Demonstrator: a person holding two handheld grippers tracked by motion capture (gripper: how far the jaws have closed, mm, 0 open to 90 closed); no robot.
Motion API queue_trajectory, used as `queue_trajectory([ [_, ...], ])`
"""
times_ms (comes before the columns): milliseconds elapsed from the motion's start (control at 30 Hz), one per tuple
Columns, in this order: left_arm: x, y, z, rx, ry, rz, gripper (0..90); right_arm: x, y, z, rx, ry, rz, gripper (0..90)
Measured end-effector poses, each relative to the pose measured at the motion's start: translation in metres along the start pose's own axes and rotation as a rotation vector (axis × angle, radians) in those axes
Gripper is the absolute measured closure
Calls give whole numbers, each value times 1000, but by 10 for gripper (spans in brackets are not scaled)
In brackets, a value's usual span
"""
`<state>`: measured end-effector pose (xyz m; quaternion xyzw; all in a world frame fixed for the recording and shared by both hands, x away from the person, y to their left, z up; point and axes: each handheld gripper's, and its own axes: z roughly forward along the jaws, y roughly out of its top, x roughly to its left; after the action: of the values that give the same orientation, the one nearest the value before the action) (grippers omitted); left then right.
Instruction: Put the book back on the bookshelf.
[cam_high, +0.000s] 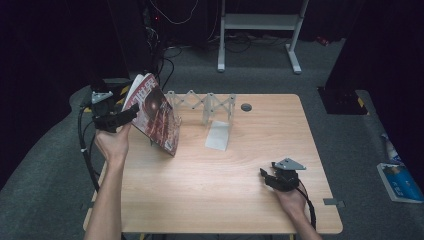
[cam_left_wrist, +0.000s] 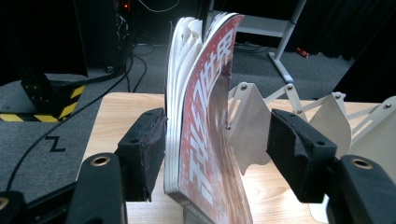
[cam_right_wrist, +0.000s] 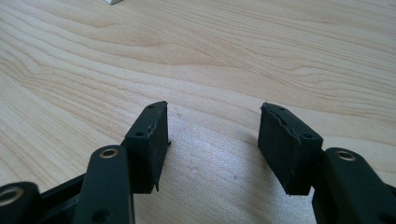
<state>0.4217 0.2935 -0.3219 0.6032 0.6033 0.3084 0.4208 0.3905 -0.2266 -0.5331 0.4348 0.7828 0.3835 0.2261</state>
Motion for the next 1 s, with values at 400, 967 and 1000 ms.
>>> queue_trajectory([
  [400,-11,-2,-14,-32,-40,28,374,0,0,0,0,1,1,428],
  [967,-16,-11,-28,-57,-78,32,384,0,0,0,0,2,0,427],
  [1000,-16,-12,-30,-58,-82,27,385,0,0,0,0,2,0,427],
])
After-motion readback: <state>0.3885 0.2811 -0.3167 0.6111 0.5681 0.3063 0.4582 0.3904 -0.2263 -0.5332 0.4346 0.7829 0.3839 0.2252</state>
